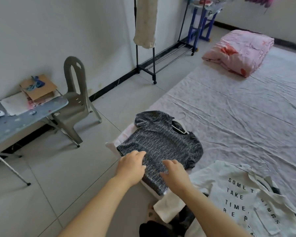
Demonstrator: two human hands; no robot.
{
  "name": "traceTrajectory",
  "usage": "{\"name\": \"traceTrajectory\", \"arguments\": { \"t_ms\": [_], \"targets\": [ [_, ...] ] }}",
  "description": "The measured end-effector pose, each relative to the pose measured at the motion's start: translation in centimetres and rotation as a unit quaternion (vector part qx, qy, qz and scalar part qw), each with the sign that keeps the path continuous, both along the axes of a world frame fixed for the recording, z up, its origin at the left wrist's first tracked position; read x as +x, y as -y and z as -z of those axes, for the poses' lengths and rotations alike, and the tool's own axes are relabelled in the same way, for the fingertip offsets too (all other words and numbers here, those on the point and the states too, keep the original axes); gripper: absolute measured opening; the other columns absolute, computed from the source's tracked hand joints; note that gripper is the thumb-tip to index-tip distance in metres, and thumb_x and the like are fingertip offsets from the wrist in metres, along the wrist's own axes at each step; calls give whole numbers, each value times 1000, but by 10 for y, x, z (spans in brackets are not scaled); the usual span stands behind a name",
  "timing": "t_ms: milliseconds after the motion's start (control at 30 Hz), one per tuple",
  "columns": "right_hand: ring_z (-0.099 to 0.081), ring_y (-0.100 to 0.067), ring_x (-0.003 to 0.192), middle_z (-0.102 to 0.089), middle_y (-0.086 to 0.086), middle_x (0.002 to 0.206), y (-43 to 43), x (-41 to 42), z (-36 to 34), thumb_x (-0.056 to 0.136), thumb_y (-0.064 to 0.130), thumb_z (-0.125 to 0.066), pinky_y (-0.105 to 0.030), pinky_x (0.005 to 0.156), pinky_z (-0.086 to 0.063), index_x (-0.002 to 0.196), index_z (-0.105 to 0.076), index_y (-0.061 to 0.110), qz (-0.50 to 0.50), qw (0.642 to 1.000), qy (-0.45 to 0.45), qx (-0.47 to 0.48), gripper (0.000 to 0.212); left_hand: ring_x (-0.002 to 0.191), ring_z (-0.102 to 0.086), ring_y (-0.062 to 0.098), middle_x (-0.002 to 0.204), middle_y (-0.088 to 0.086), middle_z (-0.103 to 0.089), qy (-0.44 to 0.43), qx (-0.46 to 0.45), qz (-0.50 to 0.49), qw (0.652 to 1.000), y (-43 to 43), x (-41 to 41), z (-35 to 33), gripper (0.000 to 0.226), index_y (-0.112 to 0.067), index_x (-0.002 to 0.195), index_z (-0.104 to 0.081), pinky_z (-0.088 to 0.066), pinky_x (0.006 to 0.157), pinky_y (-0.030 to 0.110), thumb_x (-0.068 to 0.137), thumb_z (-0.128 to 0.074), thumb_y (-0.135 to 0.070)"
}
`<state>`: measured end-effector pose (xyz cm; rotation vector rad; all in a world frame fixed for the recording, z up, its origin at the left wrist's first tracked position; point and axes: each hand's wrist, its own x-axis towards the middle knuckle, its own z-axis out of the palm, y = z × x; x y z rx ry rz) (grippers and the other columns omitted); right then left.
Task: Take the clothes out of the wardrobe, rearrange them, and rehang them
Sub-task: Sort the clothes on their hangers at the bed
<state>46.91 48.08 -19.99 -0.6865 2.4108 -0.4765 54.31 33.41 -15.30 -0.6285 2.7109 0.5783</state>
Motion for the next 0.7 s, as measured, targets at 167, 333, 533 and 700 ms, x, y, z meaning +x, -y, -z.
{"name": "traceTrajectory", "arguments": {
  "t_ms": [167, 333, 533, 700],
  "targets": [
    [-47, -24, 120, -42, -6, 136, 47, -54, -1, 94, 28, -52, -38, 100, -42, 139, -40, 20, 19, 1000, 14, 20, 48, 128, -39, 21, 142, 0, -40, 8, 7, 13, 1000, 56, -53, -1, 50, -23, 142, -32, -33, 104, 38, 94, -48, -28],
    [-50, -24, 117, -40, -6, 138, 73, -91, 4, 94, 29, -51, -38, 100, -42, 139, -39, 22, 85, 995, 35, 39, 47, 127, -40, 22, 141, -3, -40, 40, 12, 56, 998, 107, -98, 6, 49, -26, 141, -31, -32, 102, 39, 94, -45, -29],
    [-47, -22, 121, -42, -4, 138, 104, -116, 13, 94, 31, -53, -37, 100, -42, 139, -39, 22, 231, 970, 28, 72, 48, 126, -41, 21, 138, 0, -44, 40, 28, 180, 982, 167, -160, 27, 50, -23, 140, -33, -32, 103, 37, 93, -48, -29],
    [-54, -19, 111, -40, -6, 139, 129, -123, 21, 94, 33, -52, -34, 96, -41, 138, -40, 21, 309, 945, 53, 95, 48, 126, -42, 22, 138, 1, -43, 42, 26, 253, 966, 208, -209, 39, 50, -22, 140, -33, -32, 104, 37, 93, -49, -28]
  ]
}}
